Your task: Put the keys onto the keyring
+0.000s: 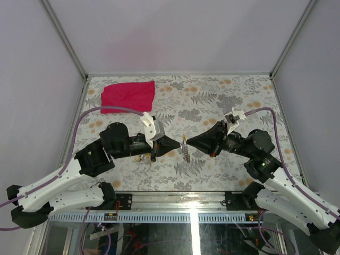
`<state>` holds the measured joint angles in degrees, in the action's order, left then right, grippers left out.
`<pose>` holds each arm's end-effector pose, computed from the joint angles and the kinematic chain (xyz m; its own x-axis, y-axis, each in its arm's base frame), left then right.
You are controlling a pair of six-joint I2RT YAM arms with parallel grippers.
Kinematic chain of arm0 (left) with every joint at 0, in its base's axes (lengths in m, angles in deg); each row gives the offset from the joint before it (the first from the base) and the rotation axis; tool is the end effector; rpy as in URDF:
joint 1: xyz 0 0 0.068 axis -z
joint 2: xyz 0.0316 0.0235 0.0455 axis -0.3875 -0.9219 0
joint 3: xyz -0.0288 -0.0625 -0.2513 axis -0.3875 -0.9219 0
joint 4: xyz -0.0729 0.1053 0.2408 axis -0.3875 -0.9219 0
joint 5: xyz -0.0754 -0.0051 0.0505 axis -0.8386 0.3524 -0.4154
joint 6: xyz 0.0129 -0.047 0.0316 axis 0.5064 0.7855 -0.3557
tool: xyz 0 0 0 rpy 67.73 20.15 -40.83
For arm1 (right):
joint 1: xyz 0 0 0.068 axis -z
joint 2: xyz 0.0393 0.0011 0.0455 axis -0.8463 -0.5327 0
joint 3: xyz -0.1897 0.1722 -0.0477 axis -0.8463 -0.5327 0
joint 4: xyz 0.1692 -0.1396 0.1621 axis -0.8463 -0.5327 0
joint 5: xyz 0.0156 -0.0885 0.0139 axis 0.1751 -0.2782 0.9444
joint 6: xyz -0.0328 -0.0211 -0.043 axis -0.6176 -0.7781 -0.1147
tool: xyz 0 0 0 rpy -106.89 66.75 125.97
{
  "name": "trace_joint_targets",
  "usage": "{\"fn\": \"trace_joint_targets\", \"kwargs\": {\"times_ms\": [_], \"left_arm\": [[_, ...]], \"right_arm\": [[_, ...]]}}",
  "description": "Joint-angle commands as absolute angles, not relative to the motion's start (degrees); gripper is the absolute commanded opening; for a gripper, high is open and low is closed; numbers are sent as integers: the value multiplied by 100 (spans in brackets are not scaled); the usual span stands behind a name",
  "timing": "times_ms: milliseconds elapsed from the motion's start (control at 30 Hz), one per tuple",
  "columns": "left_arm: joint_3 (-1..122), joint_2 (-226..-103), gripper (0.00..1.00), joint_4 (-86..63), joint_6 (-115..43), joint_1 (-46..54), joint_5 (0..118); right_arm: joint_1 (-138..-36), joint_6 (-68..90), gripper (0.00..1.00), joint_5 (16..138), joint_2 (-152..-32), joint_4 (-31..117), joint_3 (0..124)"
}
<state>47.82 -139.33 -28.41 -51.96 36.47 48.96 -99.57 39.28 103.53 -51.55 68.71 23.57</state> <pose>0.0986 -0.1911 0.3966 0.0193 0.0956 -0.9952 0.9757 0.2153 0.0396 0.1264 0.1439 0.3624 -0.3148 0.3568 -0.8796 -0.9270 0.0833 0.3656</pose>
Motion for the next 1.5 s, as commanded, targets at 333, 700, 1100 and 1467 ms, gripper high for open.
{"fn": "trace_joint_targets", "kwargs": {"times_ms": [333,700,1100,1467], "left_arm": [[4842,-13914,0,-2672,-5163,3677,4750],[4859,-14115,0,-2551,-5109,3687,4570],[4876,-14228,0,-2545,-5115,3694,4574],[4874,-14049,1,-2458,-5084,3740,4723]], "right_arm": [[-9913,4362,0,9278,-4933,8124,2205],[-9914,4517,0,8841,-5127,8220,2141],[-9920,4784,0,8832,-5237,8549,2026],[-9918,4293,0,9109,-5041,8708,1883]]}}
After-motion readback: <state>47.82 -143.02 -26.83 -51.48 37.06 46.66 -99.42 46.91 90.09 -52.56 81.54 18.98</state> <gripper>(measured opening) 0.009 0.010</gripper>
